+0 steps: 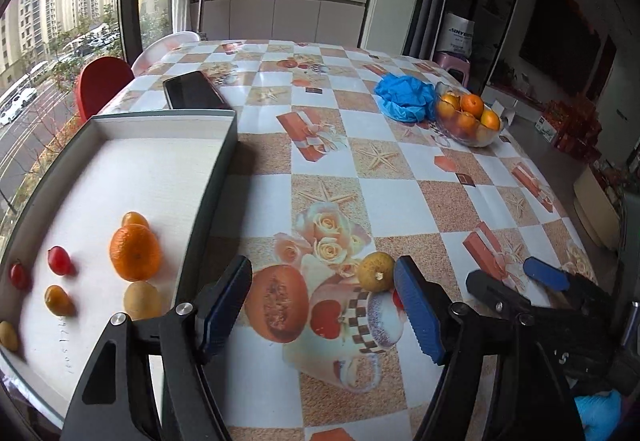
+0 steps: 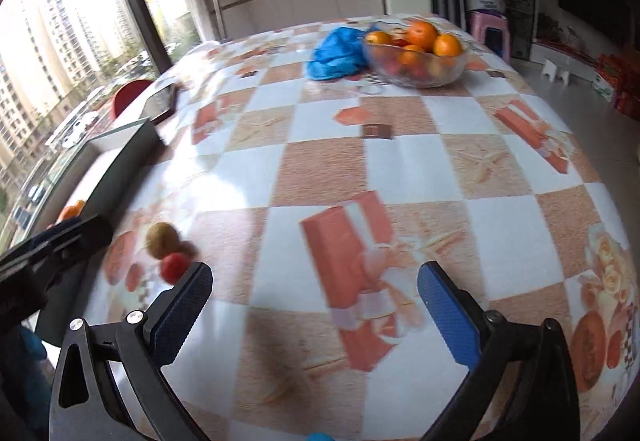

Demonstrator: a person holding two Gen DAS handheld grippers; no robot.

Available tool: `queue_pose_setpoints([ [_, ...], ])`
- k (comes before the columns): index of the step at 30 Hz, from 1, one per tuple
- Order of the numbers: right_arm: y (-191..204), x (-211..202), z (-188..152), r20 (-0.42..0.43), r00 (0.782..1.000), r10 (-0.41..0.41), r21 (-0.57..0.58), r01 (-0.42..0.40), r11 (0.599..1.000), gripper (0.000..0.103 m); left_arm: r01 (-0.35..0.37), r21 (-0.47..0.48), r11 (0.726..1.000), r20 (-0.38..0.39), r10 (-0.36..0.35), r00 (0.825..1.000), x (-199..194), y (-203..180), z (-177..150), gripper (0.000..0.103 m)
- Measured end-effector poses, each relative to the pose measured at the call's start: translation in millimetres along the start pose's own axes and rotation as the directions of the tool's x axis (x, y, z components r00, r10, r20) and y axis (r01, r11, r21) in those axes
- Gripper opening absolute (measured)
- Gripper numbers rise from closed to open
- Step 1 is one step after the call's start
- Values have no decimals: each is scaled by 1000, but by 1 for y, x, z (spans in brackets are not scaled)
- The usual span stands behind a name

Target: Organize fruits

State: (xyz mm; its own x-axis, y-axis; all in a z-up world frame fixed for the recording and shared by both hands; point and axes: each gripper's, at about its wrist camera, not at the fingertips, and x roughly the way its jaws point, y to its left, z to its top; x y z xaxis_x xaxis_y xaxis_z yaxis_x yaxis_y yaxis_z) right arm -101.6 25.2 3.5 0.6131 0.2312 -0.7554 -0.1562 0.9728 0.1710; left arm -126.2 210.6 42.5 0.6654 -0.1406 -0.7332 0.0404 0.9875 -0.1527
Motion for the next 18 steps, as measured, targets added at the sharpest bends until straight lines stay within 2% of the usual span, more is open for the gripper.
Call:
queue_pose_setpoints([
  [5,45,15,5,-26,998,60,-155,-64,986,87,-37,-36,999,46,39,998,-19,18,10,75],
  [7,56,20,7,-36,996,78,-191,-84,978,74,-55,-24,998,55,56,997,-22,21,13,75],
  [9,67,24,6,-34,998,61,-240,-68,968,67,-60,-9,998,54,60,997,-21,20,13,75],
  [11,71,25,5,-28,998,63,-274,-68,959,54,-62,1,998,50,62,997,-17,18,13,75],
  [13,70,23,6,-28,997,77,-270,-81,960,22,-60,-1,998,38,60,997,-11,17,11,75],
  [15,61,22,9,-34,994,100,-228,-106,968,22,-59,-4,998,24,59,998,-6,14,10,75],
  [18,41,15,11,-8,998,58,-178,-58,982,22,-53,10,999,9,53,999,1,5,9,75],
])
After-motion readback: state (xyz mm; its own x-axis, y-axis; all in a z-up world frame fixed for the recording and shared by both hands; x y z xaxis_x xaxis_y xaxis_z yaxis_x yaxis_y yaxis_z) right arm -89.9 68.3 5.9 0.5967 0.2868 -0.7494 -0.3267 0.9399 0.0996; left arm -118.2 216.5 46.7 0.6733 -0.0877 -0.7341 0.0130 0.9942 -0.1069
